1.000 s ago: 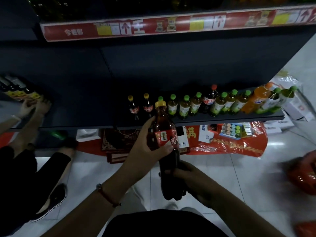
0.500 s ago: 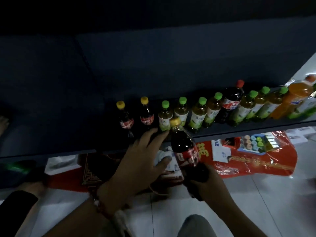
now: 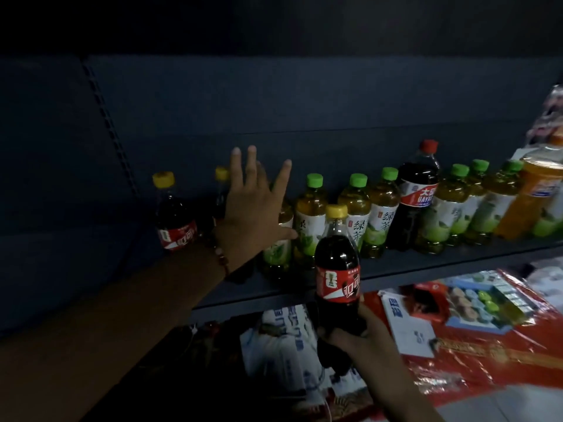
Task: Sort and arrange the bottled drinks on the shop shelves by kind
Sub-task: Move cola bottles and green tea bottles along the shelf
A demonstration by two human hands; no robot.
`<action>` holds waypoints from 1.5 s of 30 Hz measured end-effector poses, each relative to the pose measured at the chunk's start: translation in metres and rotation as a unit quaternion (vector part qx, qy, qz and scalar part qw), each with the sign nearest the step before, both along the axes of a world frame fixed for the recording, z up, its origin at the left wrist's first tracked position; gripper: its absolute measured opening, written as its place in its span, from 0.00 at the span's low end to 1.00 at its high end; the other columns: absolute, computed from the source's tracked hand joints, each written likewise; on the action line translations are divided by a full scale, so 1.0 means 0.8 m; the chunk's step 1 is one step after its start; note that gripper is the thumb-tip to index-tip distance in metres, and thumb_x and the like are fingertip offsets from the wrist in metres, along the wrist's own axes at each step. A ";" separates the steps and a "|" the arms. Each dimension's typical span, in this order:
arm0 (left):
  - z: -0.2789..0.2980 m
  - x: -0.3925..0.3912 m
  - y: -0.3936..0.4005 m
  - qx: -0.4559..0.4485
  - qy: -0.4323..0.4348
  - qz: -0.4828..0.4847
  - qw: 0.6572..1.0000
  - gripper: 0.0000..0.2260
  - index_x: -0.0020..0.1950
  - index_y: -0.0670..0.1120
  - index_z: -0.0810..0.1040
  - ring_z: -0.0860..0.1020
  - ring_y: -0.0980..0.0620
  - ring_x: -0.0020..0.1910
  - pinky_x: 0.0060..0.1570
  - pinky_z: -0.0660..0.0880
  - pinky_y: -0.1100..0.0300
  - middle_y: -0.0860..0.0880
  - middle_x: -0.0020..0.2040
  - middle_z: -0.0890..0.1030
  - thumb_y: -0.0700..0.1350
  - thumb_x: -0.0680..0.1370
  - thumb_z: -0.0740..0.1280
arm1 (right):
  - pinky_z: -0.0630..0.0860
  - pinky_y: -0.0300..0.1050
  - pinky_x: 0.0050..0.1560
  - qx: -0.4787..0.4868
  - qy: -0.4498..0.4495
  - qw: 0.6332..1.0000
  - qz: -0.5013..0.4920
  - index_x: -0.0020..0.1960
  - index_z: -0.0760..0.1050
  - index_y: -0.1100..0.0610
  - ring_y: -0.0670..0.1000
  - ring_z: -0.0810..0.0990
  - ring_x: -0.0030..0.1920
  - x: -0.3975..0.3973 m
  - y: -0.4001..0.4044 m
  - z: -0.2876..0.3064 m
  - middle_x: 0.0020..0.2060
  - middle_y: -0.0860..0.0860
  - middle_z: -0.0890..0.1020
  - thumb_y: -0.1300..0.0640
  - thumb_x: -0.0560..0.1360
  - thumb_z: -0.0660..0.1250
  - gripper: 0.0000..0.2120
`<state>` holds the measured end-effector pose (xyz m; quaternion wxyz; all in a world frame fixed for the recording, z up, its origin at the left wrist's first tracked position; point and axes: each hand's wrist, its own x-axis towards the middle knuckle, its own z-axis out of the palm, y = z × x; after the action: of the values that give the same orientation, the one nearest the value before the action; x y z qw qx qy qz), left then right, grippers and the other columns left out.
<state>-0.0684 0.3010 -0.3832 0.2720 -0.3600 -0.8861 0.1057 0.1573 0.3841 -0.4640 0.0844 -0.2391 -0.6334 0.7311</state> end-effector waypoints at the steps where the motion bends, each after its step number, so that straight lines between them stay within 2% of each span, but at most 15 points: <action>1: 0.000 -0.005 0.002 -0.007 -0.005 0.004 1.000 0.57 0.79 0.45 0.42 0.44 0.31 0.77 0.69 0.31 0.33 0.29 0.73 0.63 0.80 0.64 0.57 | 0.72 0.46 0.27 0.033 -0.009 0.999 -0.018 0.50 0.78 0.58 0.59 0.76 0.30 -0.002 -0.003 0.001 0.34 0.64 0.80 0.70 0.69 0.73 0.13; 4: 0.000 -0.010 0.003 0.018 -0.046 -0.031 0.998 0.49 0.73 0.44 0.60 0.49 0.34 0.78 0.72 0.32 0.36 0.36 0.65 0.76 0.76 0.64 0.64 | 0.72 0.45 0.27 0.053 0.009 0.999 0.000 0.51 0.78 0.57 0.58 0.76 0.28 0.000 0.020 -0.028 0.32 0.62 0.81 0.69 0.69 0.73 0.14; 6: -0.002 -0.004 0.002 0.041 -0.065 -0.059 0.995 0.44 0.69 0.44 0.63 0.52 0.35 0.77 0.73 0.33 0.40 0.39 0.61 0.79 0.72 0.65 0.68 | 0.71 0.45 0.27 0.049 0.014 0.999 0.010 0.52 0.78 0.56 0.57 0.76 0.27 0.001 0.022 -0.027 0.32 0.62 0.80 0.68 0.70 0.73 0.13; 11: -0.025 0.020 -0.010 0.091 -0.110 -0.172 0.975 0.42 0.73 0.45 0.59 0.61 0.38 0.76 0.76 0.41 0.47 0.41 0.66 0.78 0.62 0.68 0.74 | 0.74 0.42 0.28 0.049 0.009 0.999 0.007 0.52 0.79 0.54 0.53 0.80 0.30 0.013 0.023 -0.037 0.36 0.60 0.82 0.66 0.68 0.75 0.16; 14: -0.038 0.044 -0.026 0.133 -0.132 -0.212 0.959 0.41 0.73 0.49 0.61 0.70 0.43 0.70 0.74 0.50 0.51 0.44 0.66 0.77 0.60 0.67 0.76 | 0.76 0.43 0.33 0.059 -0.012 0.998 0.012 0.53 0.79 0.53 0.55 0.82 0.36 0.014 0.031 -0.050 0.42 0.60 0.84 0.65 0.67 0.76 0.16; 17: -0.048 0.079 -0.050 0.248 -0.188 -0.209 0.927 0.39 0.73 0.54 0.60 0.75 0.48 0.59 0.61 0.67 0.58 0.48 0.62 0.77 0.56 0.67 0.77 | 0.77 0.42 0.35 0.075 -0.019 0.997 0.002 0.53 0.80 0.50 0.56 0.84 0.42 0.014 0.037 -0.055 0.43 0.55 0.85 0.61 0.65 0.79 0.19; 19: -0.061 0.102 -0.071 0.347 -0.279 -0.193 0.875 0.41 0.72 0.63 0.56 0.75 0.55 0.59 0.55 0.73 0.61 0.53 0.66 0.73 0.54 0.67 0.79 | 0.79 0.45 0.35 0.098 -0.027 0.995 0.001 0.53 0.80 0.48 0.56 0.84 0.41 0.012 0.038 -0.052 0.43 0.52 0.85 0.59 0.65 0.79 0.18; 22: -0.092 0.126 -0.104 0.479 -0.344 -0.166 0.791 0.43 0.65 0.76 0.56 0.75 0.65 0.58 0.53 0.71 0.72 0.68 0.63 0.69 0.50 0.65 0.81 | 0.81 0.51 0.38 0.117 -0.006 0.993 0.000 0.51 0.80 0.49 0.58 0.85 0.40 -0.003 0.033 -0.045 0.42 0.53 0.85 0.60 0.66 0.77 0.16; 24: -0.110 0.130 -0.123 0.520 -0.337 -0.162 0.768 0.44 0.63 0.80 0.55 0.74 0.68 0.59 0.55 0.71 0.74 0.76 0.61 0.66 0.53 0.64 0.80 | 0.81 0.51 0.38 0.121 0.027 0.992 -0.003 0.51 0.80 0.52 0.57 0.85 0.41 -0.023 0.029 -0.043 0.43 0.55 0.85 0.62 0.67 0.77 0.15; 27: -0.123 0.128 -0.148 0.514 -0.346 -0.140 0.772 0.44 0.64 0.80 0.54 0.73 0.64 0.61 0.60 0.73 0.63 0.78 0.61 0.65 0.60 0.60 0.80 | 0.82 0.44 0.44 0.121 0.074 0.990 0.000 0.54 0.80 0.51 0.49 0.85 0.46 -0.062 0.017 -0.041 0.45 0.49 0.86 0.62 0.66 0.78 0.18; 32: -0.132 0.123 -0.176 0.539 -0.363 -0.109 0.752 0.46 0.62 0.80 0.56 0.74 0.67 0.58 0.57 0.74 0.59 0.75 0.59 0.69 0.52 0.60 0.83 | 0.79 0.43 0.55 0.158 0.145 0.977 -0.014 0.60 0.77 0.52 0.45 0.83 0.52 -0.140 0.005 -0.039 0.51 0.45 0.84 0.63 0.66 0.78 0.24; 35: -0.133 0.118 -0.188 0.557 -0.357 -0.097 0.744 0.47 0.62 0.79 0.57 0.76 0.67 0.57 0.54 0.75 0.63 0.76 0.57 0.71 0.44 0.63 0.82 | 0.78 0.46 0.58 0.200 0.156 0.967 -0.020 0.59 0.76 0.51 0.45 0.82 0.54 -0.180 -0.001 -0.044 0.52 0.45 0.83 0.63 0.65 0.78 0.24; 37: -0.134 0.117 -0.195 0.567 -0.357 -0.088 0.737 0.46 0.63 0.78 0.57 0.76 0.68 0.55 0.49 0.75 0.68 0.76 0.55 0.72 0.43 0.64 0.81 | 0.78 0.48 0.59 0.202 0.154 0.967 -0.024 0.59 0.76 0.52 0.45 0.81 0.54 -0.199 -0.005 -0.052 0.52 0.46 0.83 0.62 0.66 0.78 0.23; 40: -0.136 0.116 -0.201 0.583 -0.362 -0.078 0.723 0.45 0.69 0.71 0.58 0.77 0.68 0.54 0.47 0.75 0.69 0.76 0.54 0.73 0.43 0.64 0.81 | 0.77 0.48 0.60 0.224 0.149 0.962 -0.038 0.63 0.74 0.54 0.45 0.81 0.55 -0.218 -0.008 -0.065 0.54 0.47 0.82 0.59 0.68 0.77 0.25; 45: -0.134 0.116 -0.199 0.599 -0.378 -0.077 0.702 0.45 0.70 0.69 0.58 0.76 0.70 0.54 0.44 0.75 0.74 0.77 0.53 0.72 0.42 0.65 0.80 | 0.73 0.29 0.56 0.265 0.155 0.951 -0.043 0.68 0.68 0.51 0.38 0.77 0.56 -0.225 -0.012 -0.076 0.55 0.40 0.79 0.57 0.70 0.75 0.29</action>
<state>0.0246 0.1415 -0.4904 0.0797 -0.1977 -0.7607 -0.6131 -0.0228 0.3746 -0.5245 0.2736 -0.1188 -0.7726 0.5604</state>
